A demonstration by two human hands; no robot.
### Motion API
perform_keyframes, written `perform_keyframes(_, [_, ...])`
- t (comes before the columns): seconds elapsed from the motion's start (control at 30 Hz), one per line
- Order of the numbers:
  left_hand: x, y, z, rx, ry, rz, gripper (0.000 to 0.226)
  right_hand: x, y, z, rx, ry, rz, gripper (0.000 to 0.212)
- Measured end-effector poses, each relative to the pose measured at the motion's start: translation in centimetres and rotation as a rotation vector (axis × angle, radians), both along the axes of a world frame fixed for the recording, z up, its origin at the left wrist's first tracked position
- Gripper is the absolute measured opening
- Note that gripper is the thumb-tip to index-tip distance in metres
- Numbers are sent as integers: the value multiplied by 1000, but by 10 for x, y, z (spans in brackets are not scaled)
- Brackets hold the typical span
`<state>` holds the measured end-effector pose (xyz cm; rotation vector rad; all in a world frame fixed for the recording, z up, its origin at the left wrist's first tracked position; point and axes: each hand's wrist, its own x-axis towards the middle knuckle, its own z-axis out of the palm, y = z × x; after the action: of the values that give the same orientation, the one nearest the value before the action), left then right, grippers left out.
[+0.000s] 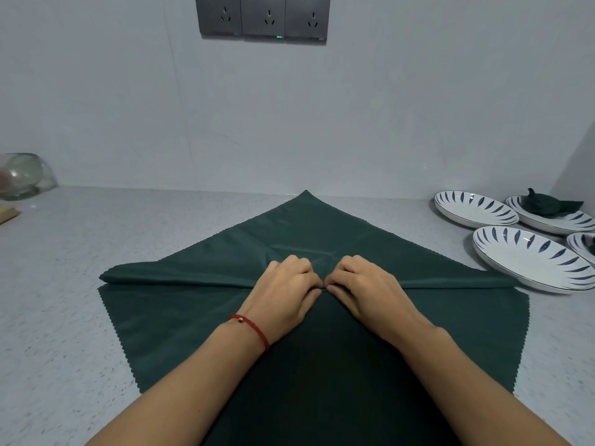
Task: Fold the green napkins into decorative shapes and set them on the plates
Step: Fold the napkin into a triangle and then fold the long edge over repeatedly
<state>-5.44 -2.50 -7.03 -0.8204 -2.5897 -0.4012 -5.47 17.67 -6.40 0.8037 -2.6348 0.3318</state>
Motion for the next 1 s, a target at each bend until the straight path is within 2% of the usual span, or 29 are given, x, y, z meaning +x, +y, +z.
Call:
perform_keyframes(0.07, [0, 1, 2, 9, -32, 0, 21, -3, -4, 0, -1, 14, -17, 17])
perform_keyframes(0.23, [-3, 5, 4, 32, -61, 21, 17, -8, -8, 2, -58, -131, -53, 19])
perform_keyframes(0.43, [-8, 7, 5, 88, -59, 33, 7, -12, -3, 5, -241, -235, -35, 8])
perform_keyframes(0.5, [-8, 6, 6, 107, -72, 26, 4, -13, -2, 6, -279, -238, -9, 13])
perform_keyframes(0.67, [-12, 5, 6, 95, -66, 38, 11, -16, -1, 3, -179, -150, 41, 13])
perform_keyframes(0.83, [-9, 5, 8, 103, -58, 26, 14, -12, -3, 4, 48, 34, 41, 19])
perform_keyframes(1.0, [-6, 4, 9, 86, -86, 19, 16, -13, -8, 8, 54, 12, 14, 21])
